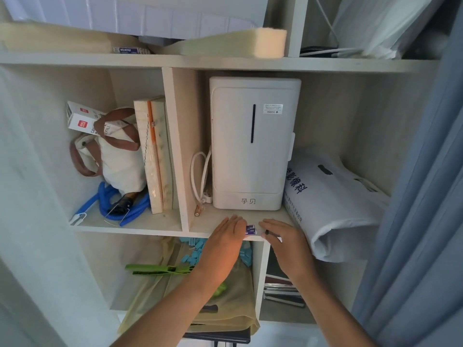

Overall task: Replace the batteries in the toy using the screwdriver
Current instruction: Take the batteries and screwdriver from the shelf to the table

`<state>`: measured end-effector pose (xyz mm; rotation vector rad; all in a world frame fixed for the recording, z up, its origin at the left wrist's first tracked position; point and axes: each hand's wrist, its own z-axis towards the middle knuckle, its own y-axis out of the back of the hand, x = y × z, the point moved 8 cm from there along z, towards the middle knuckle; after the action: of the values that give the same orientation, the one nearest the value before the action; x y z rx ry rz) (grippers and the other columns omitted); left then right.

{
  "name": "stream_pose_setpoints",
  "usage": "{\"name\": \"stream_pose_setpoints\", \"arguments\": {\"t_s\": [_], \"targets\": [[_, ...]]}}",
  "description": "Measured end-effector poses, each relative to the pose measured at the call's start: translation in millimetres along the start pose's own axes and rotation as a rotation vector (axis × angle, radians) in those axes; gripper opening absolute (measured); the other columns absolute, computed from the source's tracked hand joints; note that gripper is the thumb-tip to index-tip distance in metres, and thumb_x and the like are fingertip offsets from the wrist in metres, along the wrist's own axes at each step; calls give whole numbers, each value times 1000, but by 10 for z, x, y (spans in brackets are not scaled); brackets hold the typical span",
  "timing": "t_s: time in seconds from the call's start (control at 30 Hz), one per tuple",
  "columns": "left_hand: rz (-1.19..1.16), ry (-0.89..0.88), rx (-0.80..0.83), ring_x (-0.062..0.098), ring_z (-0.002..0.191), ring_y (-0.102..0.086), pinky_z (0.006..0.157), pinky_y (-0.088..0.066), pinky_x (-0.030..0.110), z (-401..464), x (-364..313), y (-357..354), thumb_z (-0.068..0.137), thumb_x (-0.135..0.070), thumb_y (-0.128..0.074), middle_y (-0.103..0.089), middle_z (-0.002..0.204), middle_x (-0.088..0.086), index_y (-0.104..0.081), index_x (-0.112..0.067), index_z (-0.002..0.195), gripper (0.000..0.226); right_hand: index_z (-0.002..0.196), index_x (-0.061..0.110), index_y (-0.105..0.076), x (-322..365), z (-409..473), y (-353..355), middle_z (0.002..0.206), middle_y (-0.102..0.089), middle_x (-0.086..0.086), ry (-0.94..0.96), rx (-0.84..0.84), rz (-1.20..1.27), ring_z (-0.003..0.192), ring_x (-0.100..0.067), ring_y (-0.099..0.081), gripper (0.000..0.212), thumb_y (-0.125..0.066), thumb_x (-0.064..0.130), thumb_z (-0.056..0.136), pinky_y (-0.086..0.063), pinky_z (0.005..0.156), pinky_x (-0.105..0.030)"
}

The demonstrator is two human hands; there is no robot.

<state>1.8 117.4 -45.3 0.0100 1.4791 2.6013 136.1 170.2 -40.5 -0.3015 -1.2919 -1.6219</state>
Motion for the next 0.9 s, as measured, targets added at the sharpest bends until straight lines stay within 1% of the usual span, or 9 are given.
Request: {"name": "stream_pose_setpoints", "arguments": {"t_s": [0.07,0.13,0.2,0.3,0.4,0.47,0.67,0.77,0.9], "targets": [[-24,15,-20,17,66,-67,55,-46,22,-1,-5,102,57,-5,-95,-69,79,5,-70,-10,95,46,122,17,-71,57,18,19,129,-67,4,13,-16,13,121,-8,-59,33,-62,3,93,-44,109,-28],[-15,41,12,14,61,-63,52,-35,19,-10,21,142,60,-8,-96,-66,75,2,-68,-13,95,45,121,17,-72,108,45,21,124,-70,6,13,-30,42,115,-4,-62,31,-62,5,93,-45,105,-20],[5,31,52,16,71,-67,56,-43,22,-16,31,171,76,-14,-88,-69,87,4,-66,-14,106,38,119,18,-72,160,75,26,118,-72,8,6,-44,66,108,0,-64,29,-63,7,94,-46,100,-14],[41,64,114,22,97,-65,73,-43,29,-44,81,250,101,-13,-56,-65,115,8,-53,-13,130,29,114,17,-74,261,103,61,111,-75,8,18,-98,112,102,-3,-67,25,-64,9,93,-51,98,-24],[21,184,59,17,82,-58,68,-37,27,-149,210,447,103,-12,-49,-60,104,3,-49,-15,130,27,110,18,-76,433,119,59,106,-76,12,37,-123,162,98,-2,-68,21,-66,13,93,-51,95,-22],[-9,269,-3,17,75,-62,63,-42,28,-249,345,625,104,-14,-49,-60,92,2,-52,-15,131,26,108,21,-77,573,146,-32,104,-76,13,45,-92,235,98,-2,-69,19,-67,16,92,-53,95,-26],[-22,510,-66,26,97,-71,76,-55,37,-794,976,1274,106,-20,-50,-70,106,3,-54,-16,128,23,107,23,-77,1331,145,-612,97,-76,12,86,90,297,88,0,-68,18,-66,23,93,-52,78,-19],[-43,666,-61,28,105,-68,77,-50,34,-1304,1334,1637,107,-22,-48,-66,110,-2,-52,-11,122,19,98,16,-78,1802,45,-1082,89,-78,1,151,203,292,81,-10,-70,14,-67,21,92,-55,78,-33],[-53,843,-69,37,93,-65,79,-54,45,-2165,1753,2175,108,-24,-43,-68,107,11,-51,-10,117,18,95,21,-79,2534,-265,-1775,85,-78,6,264,346,279,79,-10,-71,11,-69,24,89,-57,79,-37]]}}
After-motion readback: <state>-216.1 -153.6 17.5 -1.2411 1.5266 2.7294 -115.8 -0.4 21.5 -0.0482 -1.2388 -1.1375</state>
